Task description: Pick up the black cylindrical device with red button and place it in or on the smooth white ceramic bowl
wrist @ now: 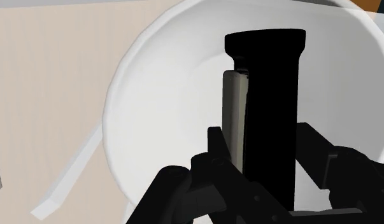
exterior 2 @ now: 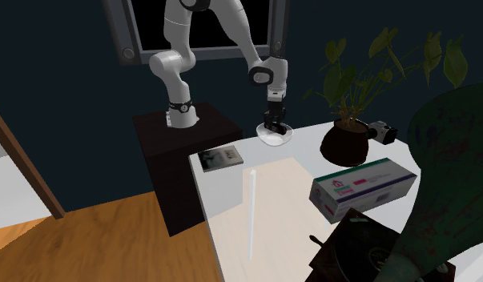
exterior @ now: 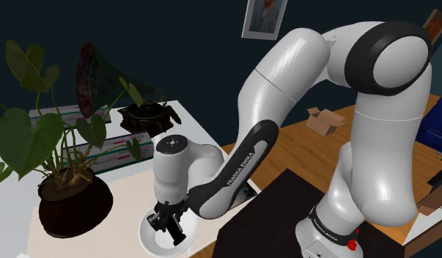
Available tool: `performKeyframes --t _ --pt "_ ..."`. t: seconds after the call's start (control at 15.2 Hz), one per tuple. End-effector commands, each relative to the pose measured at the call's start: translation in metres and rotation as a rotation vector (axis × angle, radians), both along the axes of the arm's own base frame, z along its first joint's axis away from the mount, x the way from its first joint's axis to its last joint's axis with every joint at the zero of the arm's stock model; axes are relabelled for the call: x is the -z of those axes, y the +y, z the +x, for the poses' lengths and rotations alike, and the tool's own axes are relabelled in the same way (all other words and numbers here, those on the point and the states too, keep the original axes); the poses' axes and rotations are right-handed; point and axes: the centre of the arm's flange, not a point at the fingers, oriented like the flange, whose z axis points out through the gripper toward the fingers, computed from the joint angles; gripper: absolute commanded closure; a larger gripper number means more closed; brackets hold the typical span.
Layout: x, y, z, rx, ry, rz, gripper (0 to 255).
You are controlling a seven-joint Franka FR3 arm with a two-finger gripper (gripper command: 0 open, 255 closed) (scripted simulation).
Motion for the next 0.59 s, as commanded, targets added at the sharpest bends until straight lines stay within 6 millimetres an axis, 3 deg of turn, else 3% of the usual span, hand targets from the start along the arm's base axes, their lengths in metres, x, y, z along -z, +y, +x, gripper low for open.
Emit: performKeyframes --t 0.0,0.13,0.2,0.53 --pt "0.0001 0.0 0.0001 0.0 0.0 0.0 255" --pt "0.0001 0.0 0.0001 0.0 0.0 0.0 255" --pt "0.0001 0.0 0.0001 0.0 0.0 0.0 0" --pt "0.0 0.0001 0.0001 0.0 0.0 0.0 0"
